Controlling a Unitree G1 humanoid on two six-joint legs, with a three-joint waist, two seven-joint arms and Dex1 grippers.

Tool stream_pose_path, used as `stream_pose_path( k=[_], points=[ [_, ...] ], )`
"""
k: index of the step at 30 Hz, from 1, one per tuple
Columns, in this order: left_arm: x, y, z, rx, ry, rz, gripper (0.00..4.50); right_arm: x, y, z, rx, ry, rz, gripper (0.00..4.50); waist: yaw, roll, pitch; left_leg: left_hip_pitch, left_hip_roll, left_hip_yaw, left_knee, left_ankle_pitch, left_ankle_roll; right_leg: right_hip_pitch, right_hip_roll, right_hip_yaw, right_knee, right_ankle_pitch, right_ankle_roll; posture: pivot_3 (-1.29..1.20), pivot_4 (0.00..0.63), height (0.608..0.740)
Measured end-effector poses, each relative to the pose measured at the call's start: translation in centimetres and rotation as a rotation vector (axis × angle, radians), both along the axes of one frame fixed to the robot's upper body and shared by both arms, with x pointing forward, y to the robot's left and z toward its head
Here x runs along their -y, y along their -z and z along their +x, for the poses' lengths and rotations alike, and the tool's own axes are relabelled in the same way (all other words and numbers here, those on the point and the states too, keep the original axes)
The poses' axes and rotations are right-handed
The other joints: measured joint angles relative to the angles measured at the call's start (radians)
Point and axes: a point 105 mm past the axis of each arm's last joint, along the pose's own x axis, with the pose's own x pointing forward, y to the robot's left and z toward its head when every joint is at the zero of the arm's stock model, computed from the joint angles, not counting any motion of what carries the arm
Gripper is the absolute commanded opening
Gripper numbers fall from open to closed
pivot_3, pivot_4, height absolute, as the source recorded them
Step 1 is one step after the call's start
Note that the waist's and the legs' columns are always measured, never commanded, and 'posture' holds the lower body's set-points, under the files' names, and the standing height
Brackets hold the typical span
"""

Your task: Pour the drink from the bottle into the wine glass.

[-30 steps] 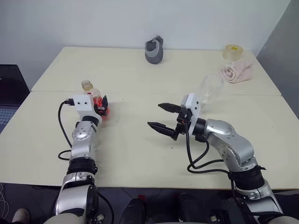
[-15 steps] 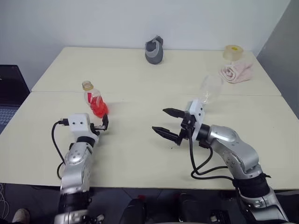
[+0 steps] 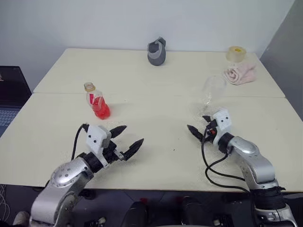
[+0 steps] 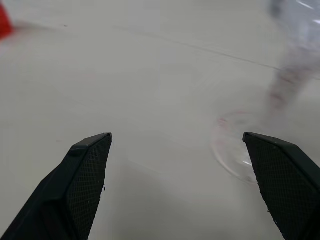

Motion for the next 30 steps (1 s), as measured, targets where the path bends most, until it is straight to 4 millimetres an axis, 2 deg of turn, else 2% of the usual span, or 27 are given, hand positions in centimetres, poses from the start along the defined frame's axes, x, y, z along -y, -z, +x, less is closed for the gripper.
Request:
stream_pose_path(
  k=[6,9,13,18,22,30],
  points=[
    [0.7,-0.6,-0.5,-0.003,0.134,0.016,4.47,1.4,-0.6,2.1,0.034,0.124,0.017,4.5,-0.004,0.001,0.001,0.001,0.002,0.001,-0.001,0.0,0.0,0.0,0.002,0.001,0.0,0.0,0.0,0.0,0.15,0.74],
    [1.0,-1.1,-0.3,0.017,0.163,0.022,4.47,1.1,-1.1,3.0,0.055,0.136,0.035,4.5,-0.004,0.001,0.001,0.001,0.002,0.002,-0.001,0.0,0.0,0.0,0.002,0.001,0.0,0.0,0.0,0.0,0.15,0.74],
    [0.7,-0.8,-0.5,-0.001,0.188,0.042,4.47,0.8,-1.2,4.2,0.065,0.154,0.059,4.5,-0.005,0.001,0.001,0.001,0.002,0.002,-0.001,0.0,0.0,0.0,0.002,0.002,0.0,0.0,0.0,0.0,0.15,0.74],
    [0.3,-0.7,0.0,-0.01,0.178,0.045,4.47,0.3,-0.5,5.8,0.044,0.179,0.073,4.5,-0.005,0.002,0.001,0.001,0.002,0.002,-0.001,0.0,0.0,0.0,0.002,0.002,0.0,0.0,0.0,0.0,0.15,0.74],
    [0.1,-1.1,0.5,0.018,0.171,0.048,4.5,0.3,-0.3,6.5,0.044,0.183,0.068,3.58,-0.005,0.002,0.001,0.001,0.002,0.002,-0.001,0.0,0.0,0.0,0.002,0.002,0.0,0.0,0.0,0.0,0.15,0.74],
    [-0.4,-0.9,0.9,0.012,0.142,0.045,4.5,0.7,0.1,6.8,0.047,0.186,0.037,0.58,-0.009,0.002,0.001,0.001,0.002,0.002,-0.001,0.0,0.0,0.0,0.002,0.002,0.0,0.0,0.0,0.0,0.15,0.74]
  ],
)
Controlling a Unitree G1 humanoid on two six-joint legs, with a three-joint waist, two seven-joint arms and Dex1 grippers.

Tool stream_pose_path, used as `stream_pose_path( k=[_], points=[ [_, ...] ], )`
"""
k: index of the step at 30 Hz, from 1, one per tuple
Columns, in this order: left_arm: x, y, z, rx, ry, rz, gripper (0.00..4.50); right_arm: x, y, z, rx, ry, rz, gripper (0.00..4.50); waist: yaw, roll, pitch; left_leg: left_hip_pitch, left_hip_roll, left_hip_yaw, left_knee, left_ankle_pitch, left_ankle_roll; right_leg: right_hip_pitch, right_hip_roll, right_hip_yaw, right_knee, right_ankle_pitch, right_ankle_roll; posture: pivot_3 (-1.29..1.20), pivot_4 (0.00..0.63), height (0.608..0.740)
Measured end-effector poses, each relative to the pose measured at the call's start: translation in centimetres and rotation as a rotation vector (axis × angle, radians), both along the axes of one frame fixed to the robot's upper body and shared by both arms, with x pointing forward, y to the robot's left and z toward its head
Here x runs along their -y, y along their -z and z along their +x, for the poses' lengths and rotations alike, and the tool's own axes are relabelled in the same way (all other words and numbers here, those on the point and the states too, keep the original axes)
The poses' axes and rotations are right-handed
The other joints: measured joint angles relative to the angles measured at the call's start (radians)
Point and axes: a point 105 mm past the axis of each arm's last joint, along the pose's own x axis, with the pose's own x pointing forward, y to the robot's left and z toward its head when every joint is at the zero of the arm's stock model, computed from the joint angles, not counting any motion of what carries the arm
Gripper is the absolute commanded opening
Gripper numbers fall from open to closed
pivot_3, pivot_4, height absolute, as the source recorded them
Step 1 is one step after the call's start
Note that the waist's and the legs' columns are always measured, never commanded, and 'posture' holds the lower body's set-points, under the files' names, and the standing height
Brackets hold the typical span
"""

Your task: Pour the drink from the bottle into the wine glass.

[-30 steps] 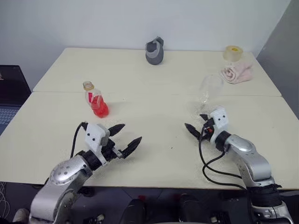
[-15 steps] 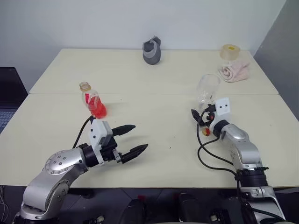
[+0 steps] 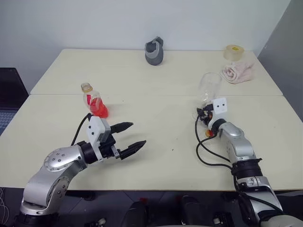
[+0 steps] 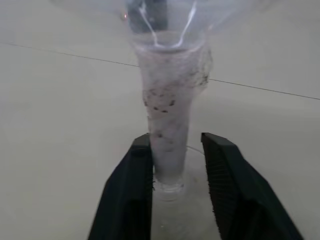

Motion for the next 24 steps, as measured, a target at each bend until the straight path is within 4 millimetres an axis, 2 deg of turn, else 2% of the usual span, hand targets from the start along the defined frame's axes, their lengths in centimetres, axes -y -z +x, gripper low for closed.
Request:
stream_pose_path(
  k=[1,5,7,11,14,16,19,21,23,24],
  points=[
    [0.0,0.1,0.0,-0.002,-0.002,-0.003,4.5,0.0,-0.1,0.0,0.001,-0.001,-0.001,0.23,0.0,0.0,0.0,0.0,0.0,0.0,0.0,0.0,0.0,0.0,0.0,0.0,0.0,0.0,0.0,0.0,0.15,0.74],
    [-0.1,0.5,-0.2,-0.018,-0.024,-0.012,4.5,-0.6,-0.2,0.0,0.015,-0.038,-0.009,0.22,0.0,0.0,0.0,0.0,0.0,0.0,0.0,0.0,0.0,0.0,0.0,0.0,0.0,0.0,0.0,0.0,0.15,0.74],
    [-0.6,1.1,-0.5,-0.045,-0.067,-0.025,4.5,-2.4,-0.7,-0.2,0.041,-0.125,-0.013,0.22,-0.007,0.0,0.0,0.0,0.002,0.0,0.0,0.0,0.0,0.0,0.0,0.001,0.0,0.0,0.0,0.0,0.15,0.74],
    [-2.5,1.9,-1.9,-0.072,-0.206,-0.04,4.5,-8.2,-2.7,-1.1,0.109,-0.343,0.0,0.22,-0.027,0.001,0.001,0.0,0.011,0.002,-0.002,0.0,0.0,-0.002,0.001,0.001,0.0,0.001,-0.002,0.0,0.15,0.74],
    [-3.3,2.7,-3.6,-0.096,-0.31,-0.058,4.5,-12.8,-4.5,-1.9,0.166,-0.49,0.008,0.22,-0.026,0.002,0.001,0.001,0.011,0.002,-0.002,0.0,0.0,-0.002,0.001,0.001,0.0,0.001,-0.002,0.0,0.15,0.74],
    [-3.7,3.4,-4.4,-0.111,-0.36,-0.053,4.5,-15.1,-5.3,-2.4,0.195,-0.569,-0.005,0.22,-0.021,0.002,0.001,0.001,0.011,0.002,-0.002,0.0,0.0,-0.001,0.002,0.001,0.0,0.001,-0.002,0.0,0.15,0.74],
    [-4.8,3.9,-5.0,-0.1,-0.441,-0.031,4.5,-17.7,-4.2,-2.6,0.168,-0.668,-0.075,0.22,-0.005,0.001,0.001,0.001,0.01,0.002,-0.001,0.0,0.0,0.0,0.003,0.0,-0.001,0.001,-0.002,0.0,0.15,0.74],
    [-5.2,3.8,-4.9,-0.086,-0.485,-0.034,4.5,-18.3,-2.1,-2.6,0.111,-0.701,-0.124,0.22,0.005,0.001,0.0,0.001,0.009,0.002,0.0,0.0,0.0,0.0,0.002,0.0,-0.001,0.001,-0.002,0.0,0.15,0.74],
    [-5.6,3.4,-4.8,-0.062,-0.516,-0.034,4.5,-18.0,0.3,-2.5,0.035,-0.712,-0.162,0.22,0.009,0.001,0.001,0.001,0.009,0.002,0.0,0.0,0.0,0.0,0.002,0.0,-0.001,0.001,-0.002,0.0,0.15,0.74],
    [-5.7,3.1,-4.8,-0.047,-0.524,-0.035,4.5,-17.9,0.7,-2.5,0.028,-0.715,-0.16,0.22,0.009,0.001,0.001,0.001,0.009,0.003,0.0,0.0,0.0,0.0,0.002,0.0,-0.001,0.001,-0.002,0.0,0.15,0.74]
  ],
)
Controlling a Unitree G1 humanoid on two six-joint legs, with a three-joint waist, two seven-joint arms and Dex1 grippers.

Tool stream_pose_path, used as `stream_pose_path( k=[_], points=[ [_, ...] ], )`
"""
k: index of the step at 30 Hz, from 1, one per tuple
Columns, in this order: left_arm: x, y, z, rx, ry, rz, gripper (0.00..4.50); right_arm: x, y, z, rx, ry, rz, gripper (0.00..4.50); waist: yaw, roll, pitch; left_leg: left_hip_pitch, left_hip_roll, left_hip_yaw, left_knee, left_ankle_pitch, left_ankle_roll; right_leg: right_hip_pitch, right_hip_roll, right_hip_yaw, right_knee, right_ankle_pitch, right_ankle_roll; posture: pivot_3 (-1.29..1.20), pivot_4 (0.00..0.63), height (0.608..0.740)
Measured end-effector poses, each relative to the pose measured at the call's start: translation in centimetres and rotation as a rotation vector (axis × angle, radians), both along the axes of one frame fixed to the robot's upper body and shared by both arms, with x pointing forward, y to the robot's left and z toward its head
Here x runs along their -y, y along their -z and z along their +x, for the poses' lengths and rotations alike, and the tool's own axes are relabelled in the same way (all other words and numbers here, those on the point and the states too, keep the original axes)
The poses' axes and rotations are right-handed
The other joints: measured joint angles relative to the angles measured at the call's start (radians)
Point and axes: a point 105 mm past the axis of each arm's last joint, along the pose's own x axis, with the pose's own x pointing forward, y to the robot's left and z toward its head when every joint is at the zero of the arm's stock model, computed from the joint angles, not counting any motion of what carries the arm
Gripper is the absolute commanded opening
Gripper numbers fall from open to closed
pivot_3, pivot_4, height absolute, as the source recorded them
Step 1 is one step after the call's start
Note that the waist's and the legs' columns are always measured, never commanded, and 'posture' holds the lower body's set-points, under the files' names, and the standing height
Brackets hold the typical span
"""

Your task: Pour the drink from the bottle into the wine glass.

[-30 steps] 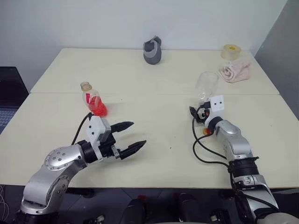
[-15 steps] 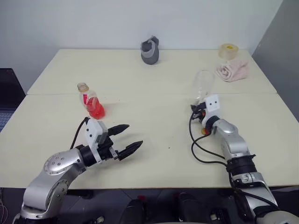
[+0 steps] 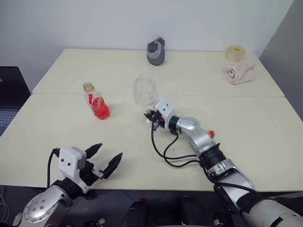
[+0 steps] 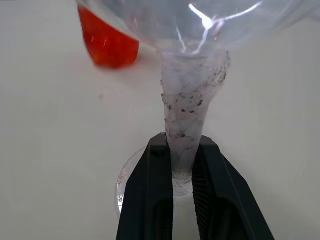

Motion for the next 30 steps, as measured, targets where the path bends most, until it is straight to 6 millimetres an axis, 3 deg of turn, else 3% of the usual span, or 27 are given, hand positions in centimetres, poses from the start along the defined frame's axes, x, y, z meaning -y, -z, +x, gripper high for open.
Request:
stream_pose_path(
  k=[6,7,17,25,30],
  points=[
    [0.0,-0.4,0.0,0.018,-0.019,-0.001,4.5,-0.1,-0.4,1.0,0.002,-0.007,-0.019,0.22,-0.006,0.0,0.0,0.003,0.001,0.003,-0.002,0.0,0.0,0.0,0.002,0.001,0.001,0.0,-0.001,0.0,0.15,0.74],
    [0.0,-0.4,0.1,0.021,-0.021,-0.001,4.5,0.0,-0.4,1.1,-0.004,-0.001,-0.011,0.96,-0.007,0.0,0.0,0.003,0.001,0.003,-0.002,0.0,0.0,0.0,0.002,0.001,0.001,0.0,-0.001,0.0,0.15,0.74],
    [0.8,-1.3,1.4,0.072,0.023,-0.013,4.5,0.7,0.1,0.3,-0.023,0.006,0.03,4.36,-0.009,0.001,0.0,0.003,0.001,0.003,-0.002,0.0,0.0,0.0,0.002,0.001,0.001,0.0,-0.001,0.0,0.15,0.74],
    [-1.1,0.4,2.9,0.05,-0.118,-0.018,4.5,4.7,0.3,-3.0,-0.054,0.0,0.015,4.44,-0.001,0.0,0.0,0.003,0.002,0.002,-0.002,0.0,0.0,0.001,0.001,0.001,0.0,0.0,-0.001,0.0,0.15,0.74],
    [-2.8,1.2,4.4,0.09,-0.304,-0.035,4.5,7.1,-1.7,-6.9,-0.021,-0.082,0.003,4.44,0.002,0.0,0.0,0.003,0.001,0.002,-0.002,0.0,0.0,0.001,0.001,0.001,0.0,0.0,-0.001,0.0,0.15,0.74]
  ],
)
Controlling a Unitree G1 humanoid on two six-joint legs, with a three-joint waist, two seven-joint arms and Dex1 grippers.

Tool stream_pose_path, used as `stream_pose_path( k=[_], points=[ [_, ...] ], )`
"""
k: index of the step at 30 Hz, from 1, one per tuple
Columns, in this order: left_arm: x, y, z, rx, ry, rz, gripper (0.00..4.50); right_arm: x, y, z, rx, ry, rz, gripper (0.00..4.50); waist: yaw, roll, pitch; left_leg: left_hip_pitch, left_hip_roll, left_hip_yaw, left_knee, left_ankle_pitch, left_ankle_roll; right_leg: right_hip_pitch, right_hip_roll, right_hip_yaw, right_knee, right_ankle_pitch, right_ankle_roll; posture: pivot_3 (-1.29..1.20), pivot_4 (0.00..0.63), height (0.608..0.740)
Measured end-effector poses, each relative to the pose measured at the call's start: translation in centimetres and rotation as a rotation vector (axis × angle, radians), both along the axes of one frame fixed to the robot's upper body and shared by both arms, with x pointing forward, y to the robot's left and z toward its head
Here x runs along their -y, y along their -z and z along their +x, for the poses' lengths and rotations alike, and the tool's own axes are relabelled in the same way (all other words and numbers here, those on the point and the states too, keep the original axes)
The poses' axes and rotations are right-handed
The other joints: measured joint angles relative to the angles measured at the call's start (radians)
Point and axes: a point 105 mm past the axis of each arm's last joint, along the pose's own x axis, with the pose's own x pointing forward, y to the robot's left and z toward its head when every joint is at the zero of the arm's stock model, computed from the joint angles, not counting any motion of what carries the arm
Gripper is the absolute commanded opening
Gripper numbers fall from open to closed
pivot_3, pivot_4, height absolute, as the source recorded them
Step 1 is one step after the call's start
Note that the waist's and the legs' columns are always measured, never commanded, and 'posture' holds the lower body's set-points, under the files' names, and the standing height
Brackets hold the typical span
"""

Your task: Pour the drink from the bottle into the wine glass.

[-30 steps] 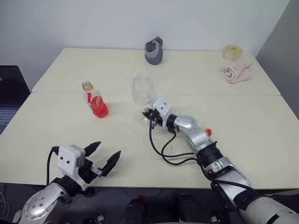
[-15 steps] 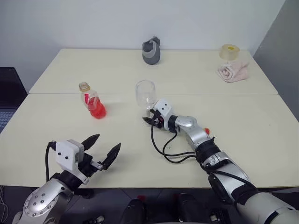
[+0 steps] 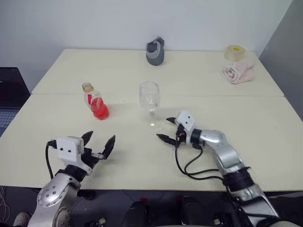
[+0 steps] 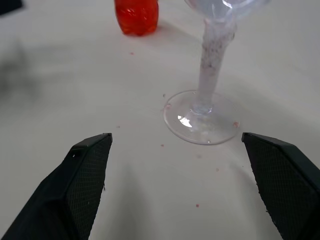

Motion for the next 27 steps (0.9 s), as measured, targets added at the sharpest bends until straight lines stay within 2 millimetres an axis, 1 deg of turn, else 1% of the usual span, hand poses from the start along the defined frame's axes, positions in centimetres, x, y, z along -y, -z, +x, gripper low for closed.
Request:
stream_pose_path(
  k=[2,5,6,8,11,14,17,24,27],
  points=[
    [-0.8,0.4,0.4,0.004,-0.061,-0.004,4.5,0.9,-0.5,-1.9,-0.012,-0.058,-0.003,4.44,0.0,0.0,0.0,0.0,0.0,0.0,0.0,0.0,0.0,0.0,0.0,-0.001,0.0,0.0,0.0,0.0,0.15,0.74],
    [-2.1,0.4,1.4,0.027,-0.137,0.01,4.5,0.7,-1.2,-5.1,-0.071,-0.179,0.053,4.44,-0.001,-0.001,0.0,0.0,0.0,-0.001,0.0,0.0,0.0,0.0,0.001,-0.001,0.0,0.0,0.0,0.0,0.15,0.74],
    [-2.6,0.1,1.8,0.044,-0.156,0.012,4.5,0.4,-1.7,-5.8,-0.077,-0.216,0.074,4.44,-0.003,-0.001,0.0,0.0,0.0,0.0,0.0,0.0,0.0,0.0,0.001,0.0,0.0,0.0,0.0,0.0,0.15,0.74],
    [-3.0,-0.5,2.4,0.074,-0.172,0.014,4.5,0.2,-2.5,-6.5,-0.073,-0.248,0.098,4.44,-0.002,-0.001,0.0,0.001,-0.001,0.0,0.0,0.0,0.0,0.001,0.001,-0.001,0.0,0.0,0.0,0.0,0.15,0.74],
    [-4.1,-1.3,4.0,0.09,-0.19,0.038,4.5,-0.1,-3.4,-6.1,-0.072,-0.231,0.147,4.44,0.0,-0.002,0.0,0.001,-0.001,0.0,0.001,0.0,0.0,0.001,0.002,-0.001,0.0,0.0,0.0,0.0,0.15,0.74],
    [-4.6,-2.3,5.0,0.113,-0.17,0.063,4.5,-0.6,-4.6,-5.3,-0.07,-0.205,0.19,4.44,-0.001,-0.002,0.0,0.001,-0.001,0.0,0.0,0.0,0.0,0.0,0.001,-0.001,0.0,0.0,0.0,0.0,0.15,0.74],
    [-4.8,-2.6,6.0,0.107,-0.134,0.074,4.5,-1.0,-5.4,-4.8,-0.09,-0.17,0.238,4.44,0.0,-0.002,0.0,0.0,0.0,-0.001,0.0,0.0,0.0,0.0,0.001,-0.001,0.0,0.0,0.0,0.0,0.15,0.74],
    [-4.0,-3.4,8.2,0.111,-0.05,0.063,4.5,-0.9,-5.3,-4.5,-0.11,-0.133,0.246,4.44,0.0,-0.002,0.0,-0.001,-0.001,-0.001,0.001,0.0,0.0,0.0,0.0,-0.002,0.0,0.0,0.0,0.0,0.15,0.74],
    [-3.7,-3.3,9.0,0.101,-0.02,0.056,4.5,-0.9,-5.5,-4.6,-0.1,-0.128,0.244,4.44,-0.001,-0.002,0.0,-0.001,-0.001,-0.001,0.001,0.0,0.0,0.0,0.001,-0.002,0.0,0.0,0.0,0.0,0.15,0.74]
  ],
)
